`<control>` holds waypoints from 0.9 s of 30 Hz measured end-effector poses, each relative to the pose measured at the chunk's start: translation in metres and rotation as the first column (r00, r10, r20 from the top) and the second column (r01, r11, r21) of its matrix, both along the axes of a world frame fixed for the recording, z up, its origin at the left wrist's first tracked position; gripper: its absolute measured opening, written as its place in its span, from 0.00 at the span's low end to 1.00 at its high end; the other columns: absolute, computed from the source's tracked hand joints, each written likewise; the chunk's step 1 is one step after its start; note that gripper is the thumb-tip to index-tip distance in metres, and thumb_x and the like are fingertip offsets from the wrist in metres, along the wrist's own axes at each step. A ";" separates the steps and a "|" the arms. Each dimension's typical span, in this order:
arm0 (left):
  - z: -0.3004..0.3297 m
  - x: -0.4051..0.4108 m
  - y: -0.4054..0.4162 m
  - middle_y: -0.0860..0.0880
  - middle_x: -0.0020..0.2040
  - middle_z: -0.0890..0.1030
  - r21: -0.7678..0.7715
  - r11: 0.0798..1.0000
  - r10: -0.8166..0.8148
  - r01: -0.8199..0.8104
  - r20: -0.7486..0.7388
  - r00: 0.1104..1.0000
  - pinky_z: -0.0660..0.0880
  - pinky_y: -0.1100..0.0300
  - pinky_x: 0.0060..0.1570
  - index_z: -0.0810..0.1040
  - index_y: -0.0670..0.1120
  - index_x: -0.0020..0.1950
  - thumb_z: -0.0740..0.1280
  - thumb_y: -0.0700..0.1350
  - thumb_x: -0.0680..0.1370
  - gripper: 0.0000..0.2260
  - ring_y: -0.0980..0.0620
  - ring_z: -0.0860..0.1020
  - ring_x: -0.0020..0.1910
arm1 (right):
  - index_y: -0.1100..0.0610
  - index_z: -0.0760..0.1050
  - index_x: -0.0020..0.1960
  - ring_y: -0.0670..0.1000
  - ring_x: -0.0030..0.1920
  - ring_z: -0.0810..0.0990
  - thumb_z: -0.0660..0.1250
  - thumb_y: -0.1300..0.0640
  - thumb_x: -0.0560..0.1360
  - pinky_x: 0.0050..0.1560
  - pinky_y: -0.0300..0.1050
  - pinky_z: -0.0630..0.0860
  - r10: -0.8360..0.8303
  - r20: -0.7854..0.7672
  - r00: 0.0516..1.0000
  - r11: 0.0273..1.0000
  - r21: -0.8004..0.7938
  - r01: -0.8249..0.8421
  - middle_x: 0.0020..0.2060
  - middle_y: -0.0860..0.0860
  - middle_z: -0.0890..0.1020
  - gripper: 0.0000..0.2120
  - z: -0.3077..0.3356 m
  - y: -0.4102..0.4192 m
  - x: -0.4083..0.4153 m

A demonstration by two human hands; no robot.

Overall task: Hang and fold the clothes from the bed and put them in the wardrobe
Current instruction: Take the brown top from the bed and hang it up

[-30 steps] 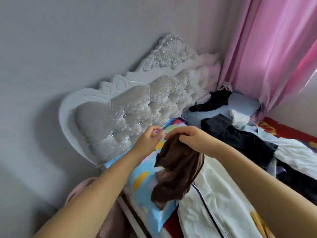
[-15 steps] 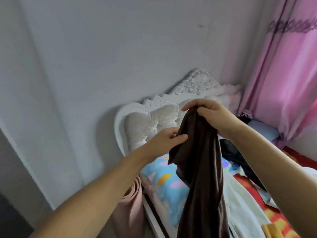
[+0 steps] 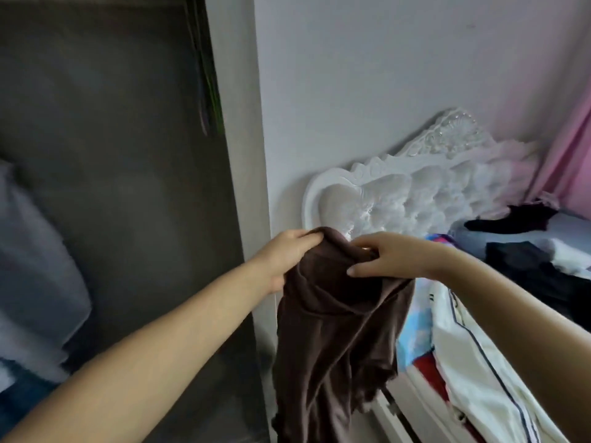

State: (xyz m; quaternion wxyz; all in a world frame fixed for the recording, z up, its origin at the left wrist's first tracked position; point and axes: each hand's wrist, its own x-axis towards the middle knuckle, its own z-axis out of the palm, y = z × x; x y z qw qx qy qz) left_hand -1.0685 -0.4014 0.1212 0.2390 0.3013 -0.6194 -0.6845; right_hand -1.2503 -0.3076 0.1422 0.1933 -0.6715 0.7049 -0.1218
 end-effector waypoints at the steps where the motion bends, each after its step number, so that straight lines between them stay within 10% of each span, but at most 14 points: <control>1: 0.000 0.014 0.000 0.46 0.43 0.85 -0.035 0.999 -0.018 0.020 0.034 0.999 0.80 0.62 0.41 0.80 0.44 0.50 0.65 0.42 0.79 0.05 0.52 0.83 0.40 | 0.55 0.77 0.53 0.50 0.47 0.78 0.68 0.51 0.74 0.50 0.42 0.71 0.011 -0.058 0.998 1.000 0.001 -0.011 0.45 0.51 0.81 0.10 -0.001 -0.001 0.010; 6: -0.002 0.084 -0.006 0.51 0.38 0.79 -0.523 0.832 0.063 0.183 0.418 0.906 0.72 0.61 0.39 0.79 0.45 0.49 0.68 0.40 0.75 0.04 0.54 0.76 0.37 | 0.55 0.78 0.47 0.49 0.43 0.74 0.63 0.62 0.72 0.38 0.40 0.63 -0.049 -0.134 0.990 0.981 -0.193 0.023 0.40 0.50 0.79 0.08 0.017 -0.003 0.047; 15: 0.026 0.212 -0.009 0.52 0.36 0.76 -0.720 0.694 0.598 -0.019 0.562 0.572 0.74 0.56 0.37 0.71 0.50 0.39 0.60 0.38 0.76 0.09 0.47 0.78 0.40 | 0.51 0.76 0.40 0.46 0.38 0.75 0.62 0.61 0.72 0.36 0.34 0.68 0.230 -0.117 0.966 0.939 -0.235 -0.252 0.34 0.45 0.77 0.08 0.051 -0.042 0.127; 20: 0.035 0.243 -0.001 0.39 0.42 0.78 -0.186 0.761 0.648 -0.622 0.269 0.712 0.82 0.49 0.33 0.75 0.41 0.44 0.52 0.31 0.80 0.14 0.43 0.80 0.39 | 0.49 0.69 0.34 0.46 0.37 0.74 0.62 0.60 0.74 0.36 0.37 0.66 0.380 -0.179 0.908 0.893 -0.187 -0.410 0.33 0.45 0.75 0.12 0.045 -0.067 0.178; 27: 0.045 0.239 -0.038 0.43 0.36 0.82 0.225 0.715 0.664 -0.662 0.079 0.744 0.77 0.55 0.42 0.79 0.41 0.41 0.62 0.41 0.80 0.11 0.47 0.80 0.35 | 0.54 0.74 0.46 0.46 0.36 0.80 0.61 0.56 0.77 0.46 0.44 0.78 0.450 -0.296 0.842 0.892 0.119 -0.435 0.42 0.50 0.81 0.04 0.066 -0.095 0.201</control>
